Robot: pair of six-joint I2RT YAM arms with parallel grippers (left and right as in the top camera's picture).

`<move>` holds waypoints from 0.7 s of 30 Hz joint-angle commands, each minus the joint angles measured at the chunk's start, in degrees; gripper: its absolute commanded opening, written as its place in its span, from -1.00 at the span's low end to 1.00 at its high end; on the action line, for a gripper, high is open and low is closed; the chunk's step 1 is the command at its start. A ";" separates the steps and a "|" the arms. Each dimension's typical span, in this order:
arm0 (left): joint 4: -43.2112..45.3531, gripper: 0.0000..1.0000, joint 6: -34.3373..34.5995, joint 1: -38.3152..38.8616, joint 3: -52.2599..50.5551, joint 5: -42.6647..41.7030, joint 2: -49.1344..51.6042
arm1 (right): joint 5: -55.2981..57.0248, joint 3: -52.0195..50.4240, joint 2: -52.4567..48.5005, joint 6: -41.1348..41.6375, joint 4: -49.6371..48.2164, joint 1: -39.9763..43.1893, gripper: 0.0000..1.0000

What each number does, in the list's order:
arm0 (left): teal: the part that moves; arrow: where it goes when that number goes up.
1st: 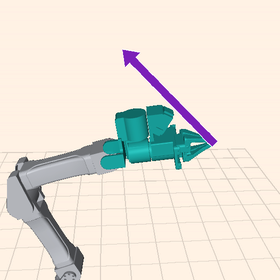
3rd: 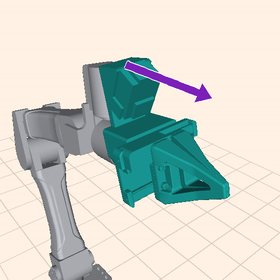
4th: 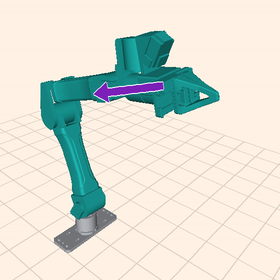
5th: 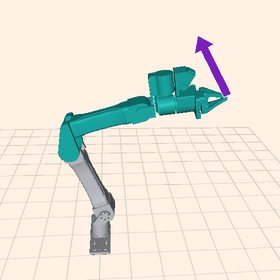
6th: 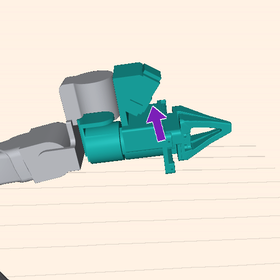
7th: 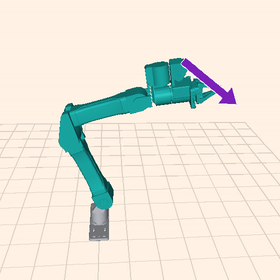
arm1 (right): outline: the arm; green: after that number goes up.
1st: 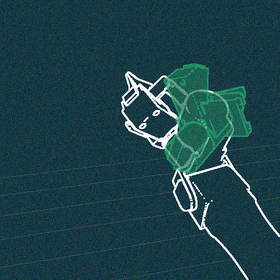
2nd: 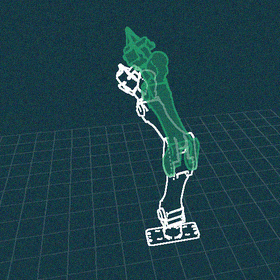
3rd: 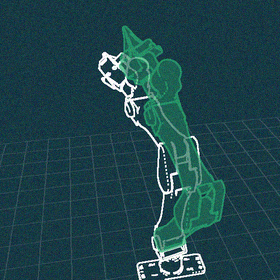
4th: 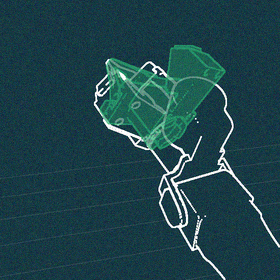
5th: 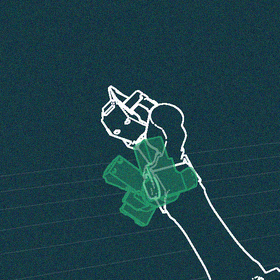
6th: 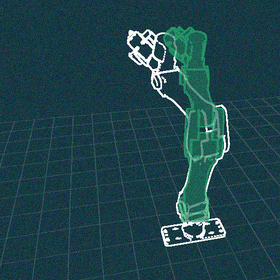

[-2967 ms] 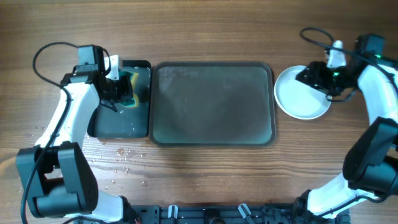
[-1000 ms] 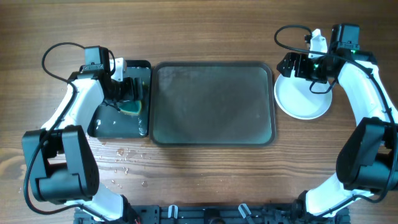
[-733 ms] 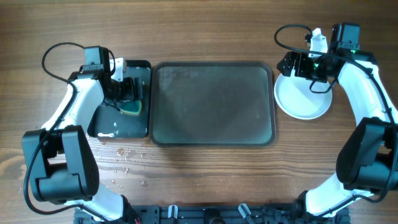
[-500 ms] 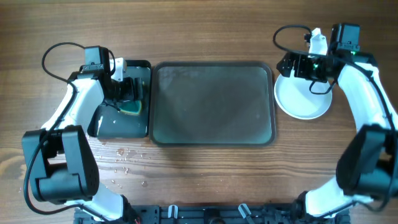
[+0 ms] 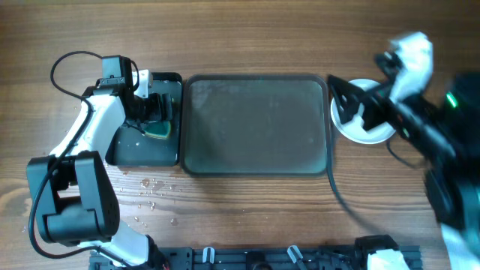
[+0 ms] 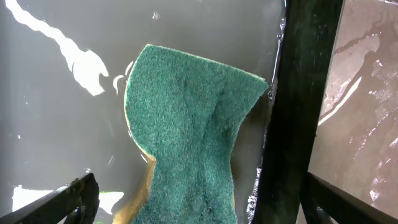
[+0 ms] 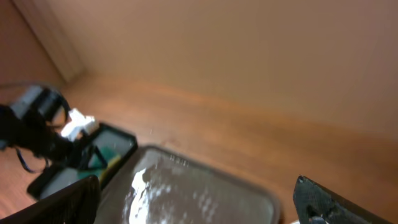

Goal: Clean dirty plates on tray and stack at the side

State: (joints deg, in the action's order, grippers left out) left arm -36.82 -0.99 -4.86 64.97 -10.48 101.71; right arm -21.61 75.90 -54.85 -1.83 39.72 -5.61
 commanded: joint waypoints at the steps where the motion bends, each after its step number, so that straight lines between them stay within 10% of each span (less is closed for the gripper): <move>1: 0.22 1.00 -0.26 0.04 -0.26 0.09 0.31 | 4.81 0.20 7.91 -1.27 -0.04 -0.22 0.99; 11: 0.22 1.00 -0.24 0.04 -0.26 0.07 0.31 | 5.38 -6.97 29.24 -8.41 -2.29 -0.22 1.00; 21: 0.22 1.00 -0.24 0.04 -0.26 0.07 0.31 | 5.14 -36.89 48.54 -6.56 -23.10 -0.24 0.99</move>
State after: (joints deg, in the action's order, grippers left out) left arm -36.77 -0.99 -4.86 64.97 -10.52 101.71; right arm -17.43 47.13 -10.74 -10.28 21.21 -5.61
